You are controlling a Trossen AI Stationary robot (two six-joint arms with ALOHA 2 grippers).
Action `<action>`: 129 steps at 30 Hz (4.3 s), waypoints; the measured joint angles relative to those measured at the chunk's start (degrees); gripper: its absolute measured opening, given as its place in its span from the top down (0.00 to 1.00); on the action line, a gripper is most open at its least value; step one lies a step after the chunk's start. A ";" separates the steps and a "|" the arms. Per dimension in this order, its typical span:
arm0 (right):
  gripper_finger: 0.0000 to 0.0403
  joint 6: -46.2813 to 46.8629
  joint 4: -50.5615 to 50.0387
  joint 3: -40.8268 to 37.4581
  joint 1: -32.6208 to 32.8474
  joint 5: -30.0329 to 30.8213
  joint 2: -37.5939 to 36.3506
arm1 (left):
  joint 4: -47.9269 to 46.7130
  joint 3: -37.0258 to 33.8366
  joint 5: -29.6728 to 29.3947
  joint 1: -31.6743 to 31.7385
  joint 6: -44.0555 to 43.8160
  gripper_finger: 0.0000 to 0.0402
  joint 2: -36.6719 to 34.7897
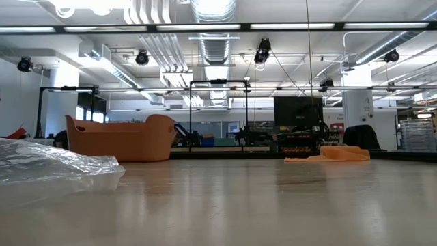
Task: Roll bandage
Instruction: Roll the blue bandage
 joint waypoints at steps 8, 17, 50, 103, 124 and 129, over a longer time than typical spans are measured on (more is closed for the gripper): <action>0.99 -0.02 -0.18 0.02 0.38 0.77 0.50 | 8.32 0.04 5.14 0.11 1.25 0.37 4.63; 0.99 0.00 -0.20 0.02 0.36 1.01 0.93 | 17.80 0.07 4.24 0.77 5.44 0.35 9.29; 0.99 4.13 -7.57 -0.15 0.68 0.34 1.66 | 17.57 0.22 -4.81 -3.49 27.41 1.00 4.74; 0.99 11.54 -0.32 1.66 -1.93 16.21 1.84 | 48.42 -28.92 -8.16 -4.12 93.27 0.56 4.14; 0.99 12.45 -1.81 1.60 -1.93 12.74 1.90 | 50.06 -17.35 -12.41 -2.12 121.90 0.56 13.86; 0.99 12.44 -1.72 1.60 -1.93 12.67 1.84 | 49.06 -17.39 -14.42 -2.01 121.69 0.56 13.74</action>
